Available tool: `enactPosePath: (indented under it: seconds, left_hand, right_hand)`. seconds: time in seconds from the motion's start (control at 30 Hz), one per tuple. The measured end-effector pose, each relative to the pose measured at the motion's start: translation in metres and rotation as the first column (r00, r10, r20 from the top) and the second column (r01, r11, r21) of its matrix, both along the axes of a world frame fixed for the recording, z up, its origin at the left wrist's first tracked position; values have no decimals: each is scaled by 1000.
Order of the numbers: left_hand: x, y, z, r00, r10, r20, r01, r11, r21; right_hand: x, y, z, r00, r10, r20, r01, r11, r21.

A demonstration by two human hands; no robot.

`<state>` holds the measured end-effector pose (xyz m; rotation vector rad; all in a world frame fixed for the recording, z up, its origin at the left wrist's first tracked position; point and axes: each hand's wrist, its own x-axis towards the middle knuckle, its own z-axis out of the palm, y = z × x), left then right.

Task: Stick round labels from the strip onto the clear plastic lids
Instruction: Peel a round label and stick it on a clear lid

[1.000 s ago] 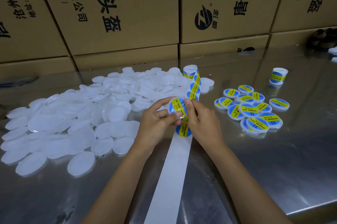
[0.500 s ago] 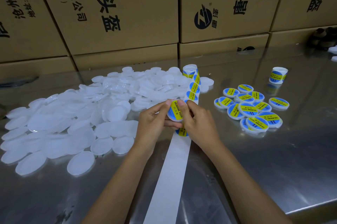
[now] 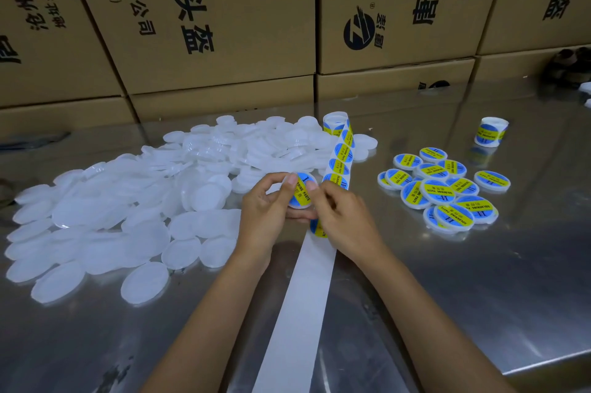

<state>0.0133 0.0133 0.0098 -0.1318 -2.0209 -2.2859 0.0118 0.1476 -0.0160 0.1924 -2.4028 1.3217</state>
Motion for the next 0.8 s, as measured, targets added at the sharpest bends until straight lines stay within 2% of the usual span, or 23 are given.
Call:
enactPosePath:
  seconds: [0.07, 0.17, 0.4, 0.53, 0.8]
  left_hand:
    - [0, 0, 0, 999, -44, 17, 43, 998, 36]
    - [-1, 4, -1, 997, -83, 10, 83, 996, 19]
    - [-2, 7, -4, 977, -211, -7, 211, 977, -1]
    - [-3, 7, -4, 981, -194, 15, 194, 981, 0]
    - [-3, 4, 1, 998, -66, 14, 65, 997, 49]
  right_hand:
    - [0, -2, -1, 1000, -19, -5, 19, 999, 50]
    - [-2, -2, -2, 998, -69, -16, 69, 997, 42]
    - [-6, 1, -1, 990, -142, 27, 144, 968, -204]
    - [-6, 0, 0, 991, -129, 21, 131, 968, -213]
    - [-1, -3, 4, 999, 33, 23, -28, 984, -176]
